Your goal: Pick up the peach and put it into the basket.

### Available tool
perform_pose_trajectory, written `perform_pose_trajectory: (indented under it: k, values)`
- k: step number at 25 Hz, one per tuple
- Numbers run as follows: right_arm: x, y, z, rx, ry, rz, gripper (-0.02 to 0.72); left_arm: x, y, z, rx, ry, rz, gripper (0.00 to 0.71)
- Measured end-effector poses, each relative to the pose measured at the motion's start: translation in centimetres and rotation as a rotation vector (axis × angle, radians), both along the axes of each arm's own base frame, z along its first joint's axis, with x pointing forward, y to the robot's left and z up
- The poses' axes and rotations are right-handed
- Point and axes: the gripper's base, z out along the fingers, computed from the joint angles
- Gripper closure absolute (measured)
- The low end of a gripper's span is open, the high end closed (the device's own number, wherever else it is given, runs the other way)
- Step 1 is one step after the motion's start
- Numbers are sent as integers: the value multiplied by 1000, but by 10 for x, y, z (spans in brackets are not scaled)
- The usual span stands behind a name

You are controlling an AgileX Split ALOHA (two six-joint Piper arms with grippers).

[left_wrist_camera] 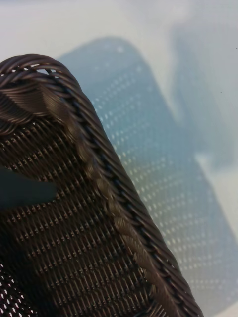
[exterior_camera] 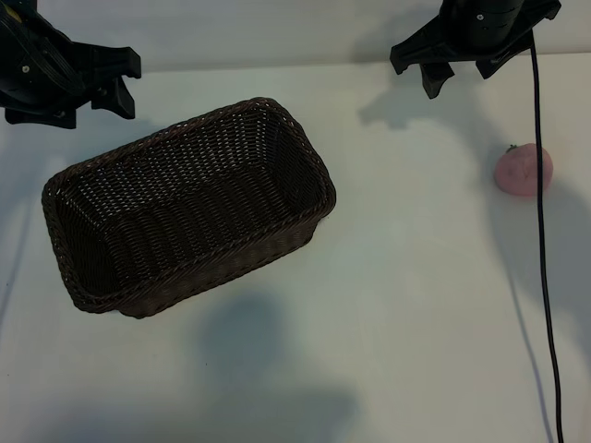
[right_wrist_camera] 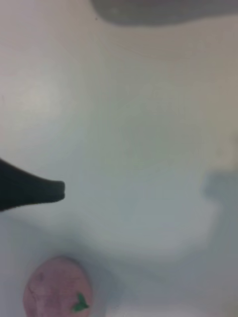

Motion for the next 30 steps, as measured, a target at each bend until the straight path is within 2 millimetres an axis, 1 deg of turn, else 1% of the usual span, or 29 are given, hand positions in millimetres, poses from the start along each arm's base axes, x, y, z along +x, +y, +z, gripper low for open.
perform_pose_trajectory:
  k: [30]
  values:
    - [0, 0, 0, 3, 1, 0, 104, 1, 0, 0, 0, -10, -1, 123]
